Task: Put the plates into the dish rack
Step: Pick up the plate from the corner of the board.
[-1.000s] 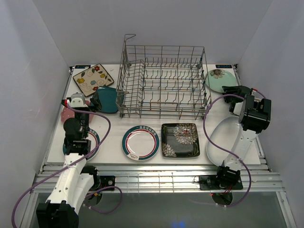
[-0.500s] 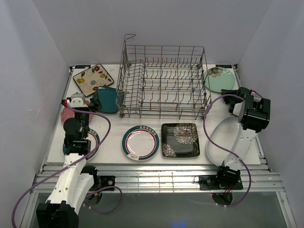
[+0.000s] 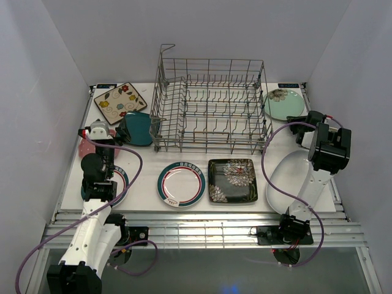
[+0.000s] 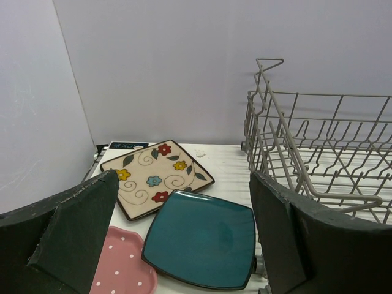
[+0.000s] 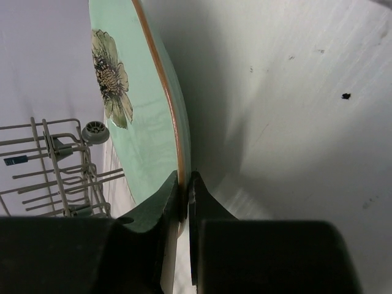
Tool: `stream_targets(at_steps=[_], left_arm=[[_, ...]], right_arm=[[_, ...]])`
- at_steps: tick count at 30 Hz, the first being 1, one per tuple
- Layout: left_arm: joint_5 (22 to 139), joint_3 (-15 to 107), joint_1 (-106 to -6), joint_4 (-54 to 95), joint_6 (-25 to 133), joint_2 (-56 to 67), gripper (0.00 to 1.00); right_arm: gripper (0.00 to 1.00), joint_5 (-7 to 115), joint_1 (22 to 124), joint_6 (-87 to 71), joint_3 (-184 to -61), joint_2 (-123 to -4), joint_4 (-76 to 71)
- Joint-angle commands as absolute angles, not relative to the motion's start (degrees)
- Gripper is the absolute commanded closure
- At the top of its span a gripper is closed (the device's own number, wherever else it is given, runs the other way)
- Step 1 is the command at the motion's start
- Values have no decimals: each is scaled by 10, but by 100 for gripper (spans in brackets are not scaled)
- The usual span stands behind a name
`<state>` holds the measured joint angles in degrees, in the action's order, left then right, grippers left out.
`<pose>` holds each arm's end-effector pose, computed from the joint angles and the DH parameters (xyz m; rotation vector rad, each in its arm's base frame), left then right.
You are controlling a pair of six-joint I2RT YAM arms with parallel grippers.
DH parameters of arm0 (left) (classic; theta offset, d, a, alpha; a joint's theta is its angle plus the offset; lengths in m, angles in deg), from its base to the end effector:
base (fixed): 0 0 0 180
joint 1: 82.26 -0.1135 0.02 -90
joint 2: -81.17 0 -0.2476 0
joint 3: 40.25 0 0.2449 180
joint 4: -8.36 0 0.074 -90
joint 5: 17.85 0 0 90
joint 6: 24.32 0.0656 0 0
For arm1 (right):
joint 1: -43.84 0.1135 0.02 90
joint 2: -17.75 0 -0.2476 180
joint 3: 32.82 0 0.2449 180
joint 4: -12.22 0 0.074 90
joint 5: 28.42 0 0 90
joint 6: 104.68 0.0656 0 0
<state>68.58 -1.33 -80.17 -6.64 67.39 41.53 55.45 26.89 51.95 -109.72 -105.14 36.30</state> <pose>0.2094 -0.0036 0.3028 -0.0091 1.3221 0.0355 0.4361 -0.1256 0.0933 1.2858 1.5478 0.6685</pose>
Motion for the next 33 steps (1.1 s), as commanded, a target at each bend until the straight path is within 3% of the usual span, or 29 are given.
stream_targets(at_steps=[1, 33], left_arm=[[692, -18, -801, -75, 676, 425, 2], [693, -20, -801, -72, 669, 442, 2]], right_arm=[[92, 594, 269, 479, -1103, -983, 387], [92, 765, 325, 222, -1247, -852, 226]])
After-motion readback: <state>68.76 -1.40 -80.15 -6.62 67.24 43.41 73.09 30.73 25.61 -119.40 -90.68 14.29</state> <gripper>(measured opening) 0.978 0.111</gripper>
